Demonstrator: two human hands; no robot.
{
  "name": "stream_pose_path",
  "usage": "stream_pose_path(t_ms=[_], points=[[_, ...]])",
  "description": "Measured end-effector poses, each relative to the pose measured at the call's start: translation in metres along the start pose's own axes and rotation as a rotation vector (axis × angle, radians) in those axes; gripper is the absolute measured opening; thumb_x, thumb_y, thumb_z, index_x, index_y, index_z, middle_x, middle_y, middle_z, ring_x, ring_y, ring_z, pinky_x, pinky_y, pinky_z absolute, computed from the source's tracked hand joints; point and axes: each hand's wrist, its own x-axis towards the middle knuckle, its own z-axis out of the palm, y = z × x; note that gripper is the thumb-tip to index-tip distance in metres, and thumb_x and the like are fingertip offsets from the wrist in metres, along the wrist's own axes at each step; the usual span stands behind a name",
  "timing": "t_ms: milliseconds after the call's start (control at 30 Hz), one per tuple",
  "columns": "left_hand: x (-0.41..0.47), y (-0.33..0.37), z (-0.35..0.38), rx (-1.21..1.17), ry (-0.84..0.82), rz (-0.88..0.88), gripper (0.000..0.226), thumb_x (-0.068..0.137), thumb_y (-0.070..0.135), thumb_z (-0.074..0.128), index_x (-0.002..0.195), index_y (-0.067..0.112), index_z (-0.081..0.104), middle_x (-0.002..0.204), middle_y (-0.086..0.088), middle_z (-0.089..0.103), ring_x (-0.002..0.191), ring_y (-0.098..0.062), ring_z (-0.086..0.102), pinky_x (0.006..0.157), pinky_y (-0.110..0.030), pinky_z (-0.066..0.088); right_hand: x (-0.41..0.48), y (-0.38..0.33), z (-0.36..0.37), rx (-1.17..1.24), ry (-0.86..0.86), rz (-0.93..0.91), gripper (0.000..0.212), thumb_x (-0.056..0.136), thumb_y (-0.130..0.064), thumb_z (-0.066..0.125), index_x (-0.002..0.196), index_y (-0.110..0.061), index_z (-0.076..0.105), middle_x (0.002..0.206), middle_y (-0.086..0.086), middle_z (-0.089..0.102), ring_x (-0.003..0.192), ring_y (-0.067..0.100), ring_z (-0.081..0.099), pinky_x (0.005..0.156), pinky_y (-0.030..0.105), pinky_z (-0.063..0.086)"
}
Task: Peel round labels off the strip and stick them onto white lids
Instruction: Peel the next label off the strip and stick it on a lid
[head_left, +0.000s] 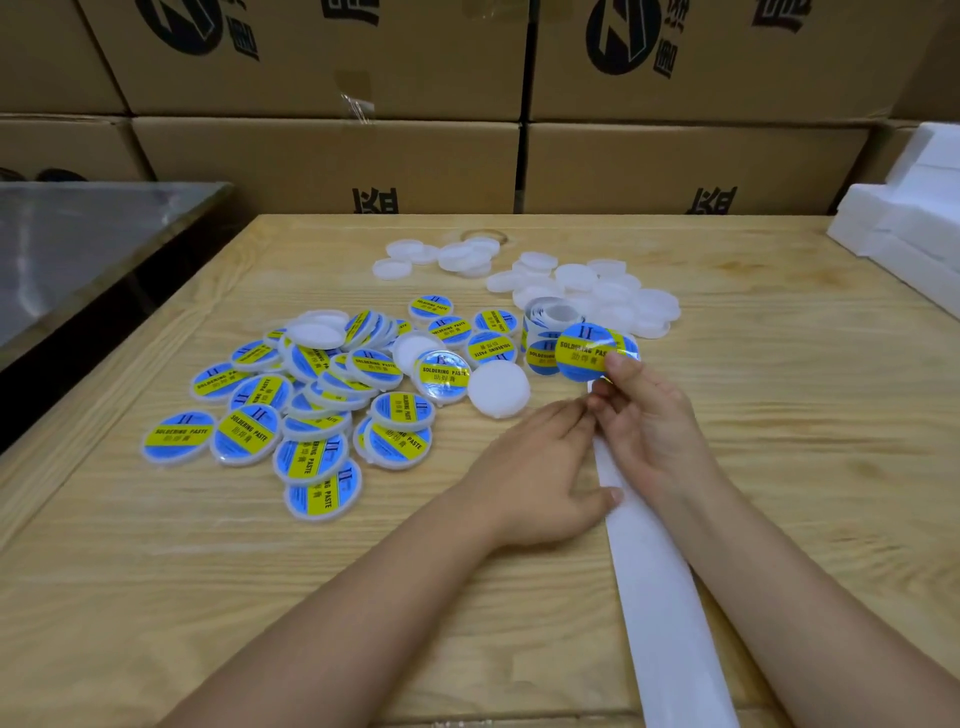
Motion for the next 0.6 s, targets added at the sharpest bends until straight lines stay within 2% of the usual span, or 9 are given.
stream_pose_path(t_ms=[33, 100, 133, 167, 200, 267, 367, 500, 600], points=[[-0.003, 0.001, -0.004, -0.087, 0.064, -0.005, 0.057, 0.089, 0.036, 0.054, 0.137, 0.008, 0.043, 0.142, -0.006, 0.043, 0.132, -0.020, 0.036, 0.109, -0.033, 0.029, 0.001, 0.001, 0.000, -0.017, -0.009, 0.008, 0.017, 0.067, -0.017, 0.065, 0.082, -0.010, 0.060, 0.064, -0.001, 0.054, 0.060, 0.007, 0.050, 0.058, 0.018, 0.044], [-0.006, -0.001, -0.009, -0.083, 0.391, 0.018, 0.033, 0.082, 0.017, 0.056, 0.112, 0.005, 0.063, 0.113, -0.008, 0.064, 0.107, -0.027, 0.056, 0.094, -0.037, 0.039, 0.000, 0.002, 0.000, -0.042, -0.028, 0.016, 0.019, 0.067, -0.018, 0.065, 0.083, -0.009, 0.060, 0.065, -0.001, 0.053, 0.061, 0.008, 0.049, 0.059, 0.018, 0.040], [-0.006, -0.005, -0.012, 0.001, 0.553, -0.010, 0.031, 0.077, 0.015, 0.057, 0.105, 0.006, 0.066, 0.105, -0.008, 0.066, 0.100, -0.028, 0.060, 0.091, -0.037, 0.037, 0.001, 0.002, 0.000, -0.044, -0.030, 0.020, 0.019, 0.067, -0.018, 0.065, 0.082, -0.009, 0.060, 0.066, 0.000, 0.053, 0.061, 0.008, 0.048, 0.059, 0.018, 0.039], [-0.006, -0.011, -0.016, 0.093, 0.660, -0.080, 0.036, 0.073, 0.018, 0.059, 0.106, 0.008, 0.065, 0.106, -0.006, 0.066, 0.101, -0.027, 0.060, 0.092, -0.036, 0.033, 0.001, 0.001, 0.000, -0.044, -0.031, 0.021, 0.018, 0.066, -0.018, 0.065, 0.081, -0.009, 0.061, 0.066, -0.001, 0.053, 0.062, 0.008, 0.047, 0.059, 0.019, 0.038], [-0.006, -0.018, -0.020, 0.168, 0.682, -0.177, 0.045, 0.072, 0.025, 0.060, 0.114, 0.010, 0.062, 0.114, -0.004, 0.063, 0.108, -0.026, 0.056, 0.096, -0.035, 0.027, 0.001, 0.001, 0.000, -0.044, -0.029, 0.020, 0.017, 0.066, -0.017, 0.065, 0.080, -0.009, 0.061, 0.066, -0.001, 0.053, 0.062, 0.008, 0.047, 0.059, 0.019, 0.037], [-0.006, -0.033, -0.024, 0.240, 0.553, -0.352, 0.065, 0.075, 0.043, 0.060, 0.132, 0.015, 0.046, 0.131, 0.000, 0.052, 0.125, -0.022, 0.042, 0.103, -0.037, 0.011, 0.001, 0.002, 0.000, -0.056, -0.027, 0.017, 0.015, 0.066, -0.017, 0.065, 0.078, -0.009, 0.063, 0.066, -0.002, 0.054, 0.062, 0.007, 0.047, 0.061, 0.019, 0.037], [-0.008, -0.051, -0.020, 0.269, 0.428, -0.430, 0.076, 0.077, 0.056, 0.056, 0.140, 0.020, 0.034, 0.134, 0.005, 0.051, 0.134, -0.013, 0.031, 0.105, -0.040, -0.004, 0.002, 0.004, -0.001, -0.087, -0.043, 0.019, 0.013, 0.065, -0.017, 0.065, 0.077, -0.011, 0.064, 0.066, -0.004, 0.059, 0.064, 0.006, 0.052, 0.066, 0.019, 0.039], [-0.005, -0.051, -0.015, 0.287, 0.459, -0.378, 0.069, 0.080, 0.055, 0.056, 0.138, 0.021, 0.038, 0.131, 0.004, 0.054, 0.130, -0.012, 0.039, 0.102, -0.039, -0.003, 0.003, 0.006, -0.001, -0.087, -0.084, 0.001, 0.016, 0.067, -0.015, 0.064, 0.080, -0.007, 0.065, 0.072, -0.003, 0.067, 0.070, 0.006, 0.058, 0.069, 0.020, 0.042], [-0.003, -0.046, -0.015, 0.237, 0.573, -0.310, 0.069, 0.077, 0.050, 0.065, 0.135, 0.017, 0.045, 0.128, 0.002, 0.056, 0.123, -0.016, 0.046, 0.099, -0.036, 0.011, 0.003, 0.007, -0.001, -0.096, -0.109, 0.000, 0.021, 0.067, -0.015, 0.064, 0.085, -0.004, 0.064, 0.080, 0.002, 0.068, 0.081, 0.012, 0.059, 0.073, 0.020, 0.044]])
